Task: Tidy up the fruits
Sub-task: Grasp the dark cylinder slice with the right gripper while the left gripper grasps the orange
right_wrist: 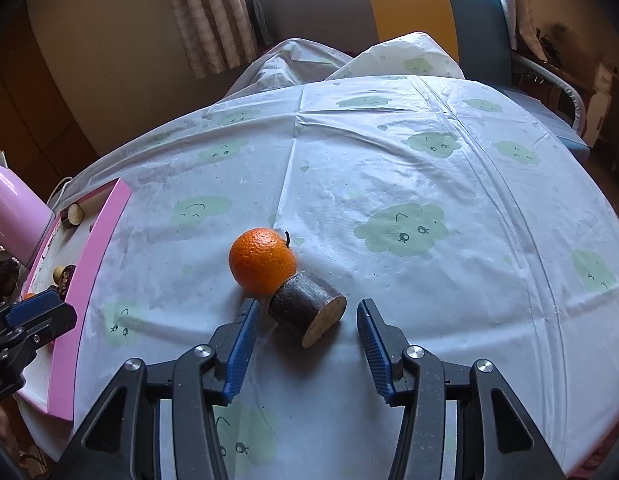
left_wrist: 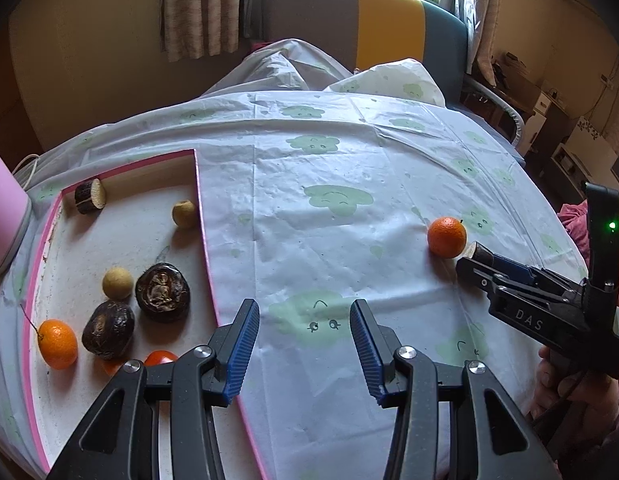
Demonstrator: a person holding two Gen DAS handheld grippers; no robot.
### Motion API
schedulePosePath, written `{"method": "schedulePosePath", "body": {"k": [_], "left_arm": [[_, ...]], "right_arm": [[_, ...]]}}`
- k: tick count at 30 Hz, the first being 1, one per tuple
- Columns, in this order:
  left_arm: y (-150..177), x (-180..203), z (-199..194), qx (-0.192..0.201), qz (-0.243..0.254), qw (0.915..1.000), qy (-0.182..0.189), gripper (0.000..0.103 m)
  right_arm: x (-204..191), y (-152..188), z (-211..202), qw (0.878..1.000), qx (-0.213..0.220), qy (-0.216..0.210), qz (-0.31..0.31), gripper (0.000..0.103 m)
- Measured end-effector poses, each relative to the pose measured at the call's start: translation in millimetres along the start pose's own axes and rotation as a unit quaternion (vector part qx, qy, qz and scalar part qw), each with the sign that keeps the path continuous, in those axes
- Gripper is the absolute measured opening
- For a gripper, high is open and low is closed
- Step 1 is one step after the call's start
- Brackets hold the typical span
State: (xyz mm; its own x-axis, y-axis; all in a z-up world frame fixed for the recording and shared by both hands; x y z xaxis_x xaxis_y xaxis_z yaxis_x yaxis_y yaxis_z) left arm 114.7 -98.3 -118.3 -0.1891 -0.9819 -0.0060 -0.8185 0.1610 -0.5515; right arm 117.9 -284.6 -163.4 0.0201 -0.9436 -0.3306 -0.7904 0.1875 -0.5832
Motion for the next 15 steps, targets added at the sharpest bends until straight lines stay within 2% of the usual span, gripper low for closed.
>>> {"method": "schedulePosePath", "body": {"k": [1,3,4,5,8,11,15], "left_arm": [[0.3,1.3,1.4,-0.002,0.001,1.0000,0.002,0.048],[-0.4,5.5,5.1,-0.007,0.004,1.0000,0.005,0.048],[-1.2,8.2,6.5,-0.009,0.005,0.9999,0.009,0.048],[-2.7,11.6,7.3,-0.009,0.007,0.9998,0.015,0.048],[-9.9,24.0,9.2,-0.006,0.015,0.9994,0.032,0.048],[-17.0,38.5,12.3,-0.008,0.020,0.9983,0.054,0.048],[-25.9,62.6,16.6,-0.009,0.034,0.9964,0.078,0.048]], "right_arm": [[1.4,0.1,1.2,1.000,0.001,-0.001,0.001,0.062],[2.0,-1.3,1.7,1.000,0.004,-0.001,-0.004,0.061],[1.9,-1.9,1.4,1.000,0.007,0.003,-0.009,0.047],[1.8,-1.7,2.0,1.000,0.005,0.004,-0.013,0.041],[4.8,-2.3,-3.7,0.999,0.018,0.020,-0.026,0.040],[19.8,-3.5,-11.3,0.999,0.031,0.032,-0.004,0.040],[40.9,-6.4,-20.1,0.995,0.058,0.086,0.002,0.041]]}}
Point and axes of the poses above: each gripper's, at about its wrist camera, not at the fingertips, and z roughly the way its jaws point, x to its right, y to its underside, the point moved 8 cm from there along z, roughly the way its jaws point, and after that the axes turned 7 degrees about -y, right-handed, at the moved point
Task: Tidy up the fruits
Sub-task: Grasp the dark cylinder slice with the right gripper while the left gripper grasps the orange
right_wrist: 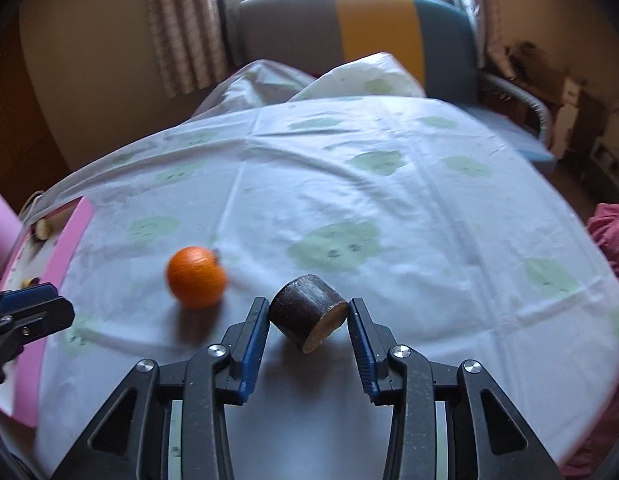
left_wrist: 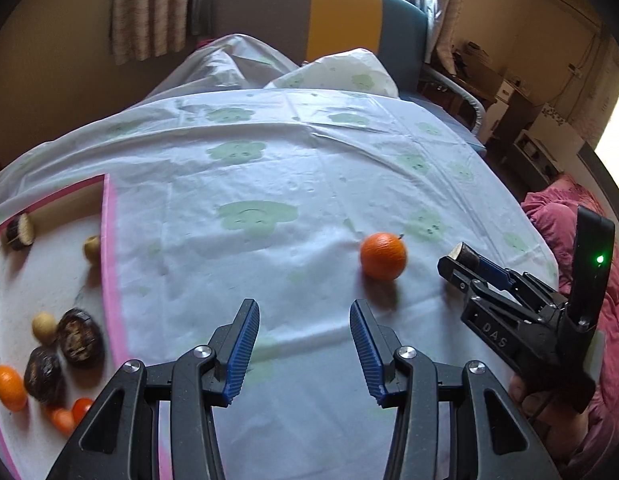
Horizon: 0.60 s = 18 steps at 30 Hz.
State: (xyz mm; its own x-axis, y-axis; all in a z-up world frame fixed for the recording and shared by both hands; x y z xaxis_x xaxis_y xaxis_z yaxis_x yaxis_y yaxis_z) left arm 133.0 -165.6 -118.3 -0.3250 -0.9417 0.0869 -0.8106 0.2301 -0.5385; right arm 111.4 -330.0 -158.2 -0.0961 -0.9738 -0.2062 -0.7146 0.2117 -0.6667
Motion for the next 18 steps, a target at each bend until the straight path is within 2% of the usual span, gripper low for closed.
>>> {"method": "schedulePosePath", "body": {"k": [3,5,9,14,18], "left_arm": [[-7.9,15.6,7.3,-0.004,0.007,0.9998,0.016,0.048],[-12.8,24.7,12.2,-0.005,0.013,0.9997,0.020,0.048],[-20.1,44.2,23.2,-0.007,0.041,0.9988,0.026,0.049],[-27.9,55.2,41.0,-0.019,0.041,0.9986,0.029,0.050],[-28.1,58.7,57.7,-0.033,0.041,0.9983,0.025,0.050]], "right_arm": [[6.5,-0.5,2.9,1.000,0.006,0.020,-0.013,0.041],[6.0,1.6,6.5,1.000,0.006,-0.007,-0.003,0.041],[10.3,3.8,7.3,0.999,0.016,-0.033,0.019,0.042],[10.3,4.8,7.2,0.998,0.022,-0.050,0.027,0.042],[7.3,5.1,8.3,0.998,0.026,-0.060,0.023,0.050]]}}
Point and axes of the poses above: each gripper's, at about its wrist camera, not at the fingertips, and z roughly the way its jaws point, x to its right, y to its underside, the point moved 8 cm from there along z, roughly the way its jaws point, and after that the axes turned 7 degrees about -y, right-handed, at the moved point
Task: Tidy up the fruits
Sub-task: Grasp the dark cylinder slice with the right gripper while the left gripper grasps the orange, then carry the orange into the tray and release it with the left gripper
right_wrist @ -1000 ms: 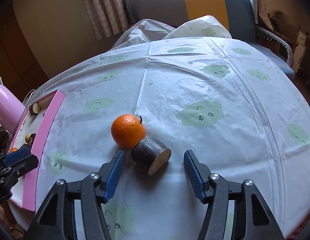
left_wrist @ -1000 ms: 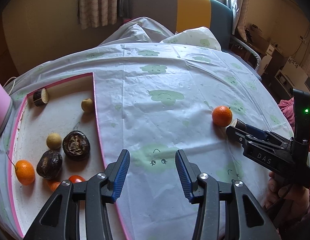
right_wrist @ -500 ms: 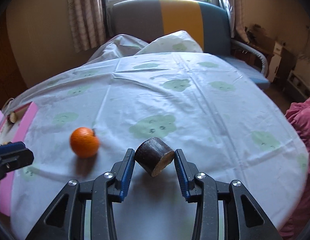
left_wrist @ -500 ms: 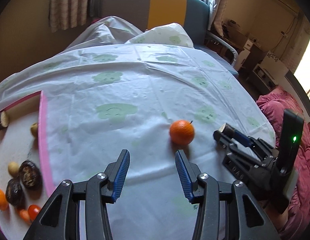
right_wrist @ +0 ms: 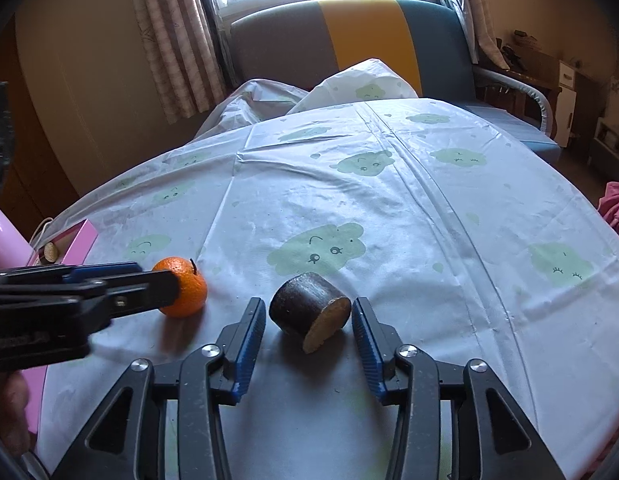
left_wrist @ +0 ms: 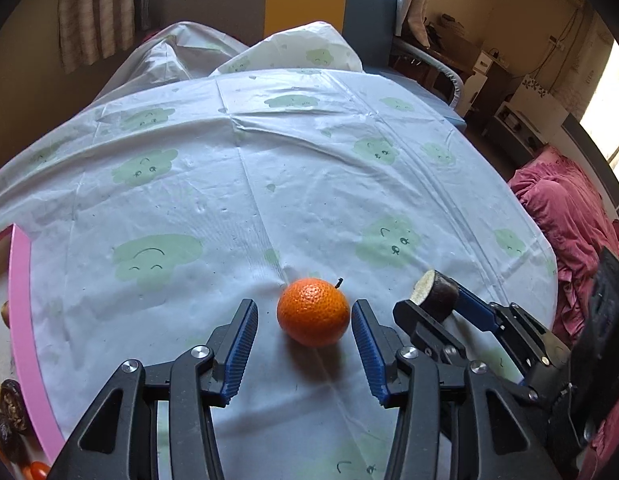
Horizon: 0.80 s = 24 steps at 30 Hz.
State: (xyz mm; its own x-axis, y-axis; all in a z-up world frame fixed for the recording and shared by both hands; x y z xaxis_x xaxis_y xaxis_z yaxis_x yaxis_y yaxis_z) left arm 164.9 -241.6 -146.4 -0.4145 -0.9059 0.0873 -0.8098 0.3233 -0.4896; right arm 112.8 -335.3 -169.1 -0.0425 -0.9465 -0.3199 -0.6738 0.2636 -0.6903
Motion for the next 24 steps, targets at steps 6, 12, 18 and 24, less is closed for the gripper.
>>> {"method": "schedulePosePath", "body": {"k": [6,12,18,24], "left_arm": [[0.7,-3.2,8.7,0.000,-0.022,0.9995,0.025,0.040],[18.3,-25.3,-9.6,0.013,-0.029,0.9995,0.000,0.039],[57.5,-62.2,-32.8,0.043,-0.037,0.9967,-0.059,0.039],[63.4,-70.0,-31.1,0.041,-0.055,0.9965,-0.049,0.039]], "right_arm": [[0.2,0.3,0.7,1.000,0.004,-0.001,-0.002,0.050],[0.9,0.3,1.4,1.000,0.006,0.000,-0.002,0.050],[0.7,-1.4,2.1,1.000,-0.003,0.004,-0.002,0.051],[-3.2,-7.9,5.1,1.000,-0.019,0.023,-0.002,0.040]]}}
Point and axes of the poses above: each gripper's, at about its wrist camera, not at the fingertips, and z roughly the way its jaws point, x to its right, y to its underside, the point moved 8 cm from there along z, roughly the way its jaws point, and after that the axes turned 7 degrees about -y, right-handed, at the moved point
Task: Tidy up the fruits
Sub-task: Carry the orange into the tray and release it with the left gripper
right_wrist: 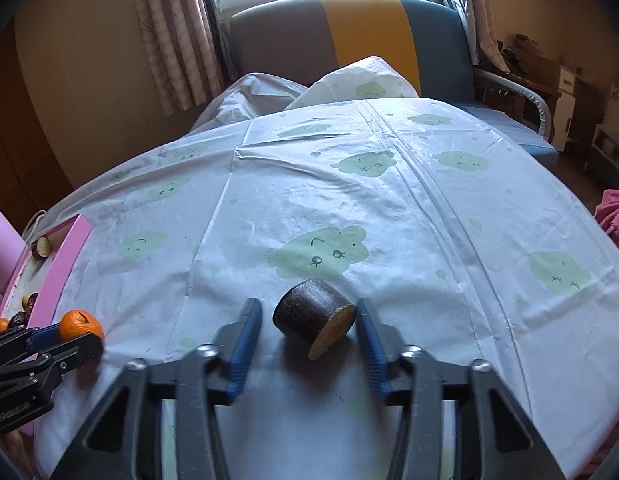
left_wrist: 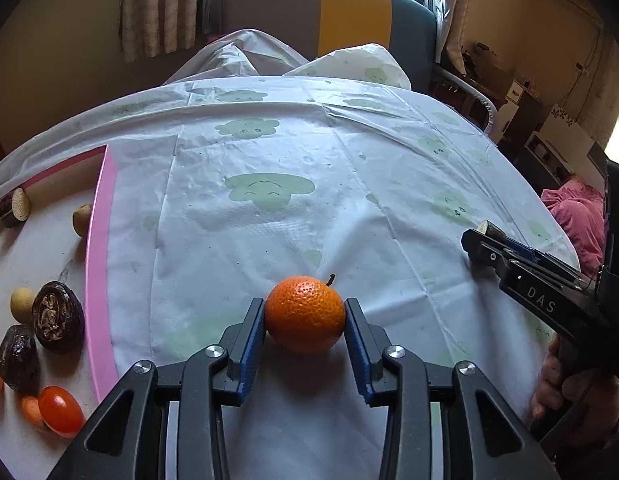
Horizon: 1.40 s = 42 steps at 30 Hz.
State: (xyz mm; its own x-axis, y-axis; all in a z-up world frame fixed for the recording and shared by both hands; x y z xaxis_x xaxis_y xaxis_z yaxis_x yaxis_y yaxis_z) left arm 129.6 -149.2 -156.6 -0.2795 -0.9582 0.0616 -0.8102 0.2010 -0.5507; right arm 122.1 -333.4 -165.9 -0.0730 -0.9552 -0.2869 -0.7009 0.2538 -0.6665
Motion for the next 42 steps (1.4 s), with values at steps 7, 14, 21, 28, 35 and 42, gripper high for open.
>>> {"method": "schedulePosePath", "body": {"k": [7,14,21,28,35,42], "left_arm": [[0.3,2.4,4.7,0.011,-0.010,0.9999,0.002,0.039],[3.2,4.2,4.6,0.027,0.003,0.9995,-0.013,0.039],[3.9,4.0,4.3,0.032,0.000,0.9993,-0.017,0.039],[3.3,4.6,3.8,0.031,0.005,0.9993,-0.020,0.039],[4.0,1.9,-2.6,0.018,0.002,0.9994,-0.031,0.038],[2.4,-1.4,-32.8,0.035,-0.008,0.9991,-0.022,0.038]], "right_arm": [[-35.3,-9.3,11.5,0.999,-0.009,-0.035,-0.017,0.040],[-38.9,-2.2,22.0,0.999,-0.009,-0.053,-0.003,0.041],[-39.0,-2.4,23.6,0.998,-0.008,-0.055,-0.002,0.041],[-39.7,-1.5,23.9,0.998,-0.007,-0.057,-0.003,0.041],[-41.8,-0.7,25.6,0.999,-0.009,-0.040,-0.021,0.041],[-41.8,0.3,25.5,0.999,-0.007,-0.038,-0.025,0.041]]}}
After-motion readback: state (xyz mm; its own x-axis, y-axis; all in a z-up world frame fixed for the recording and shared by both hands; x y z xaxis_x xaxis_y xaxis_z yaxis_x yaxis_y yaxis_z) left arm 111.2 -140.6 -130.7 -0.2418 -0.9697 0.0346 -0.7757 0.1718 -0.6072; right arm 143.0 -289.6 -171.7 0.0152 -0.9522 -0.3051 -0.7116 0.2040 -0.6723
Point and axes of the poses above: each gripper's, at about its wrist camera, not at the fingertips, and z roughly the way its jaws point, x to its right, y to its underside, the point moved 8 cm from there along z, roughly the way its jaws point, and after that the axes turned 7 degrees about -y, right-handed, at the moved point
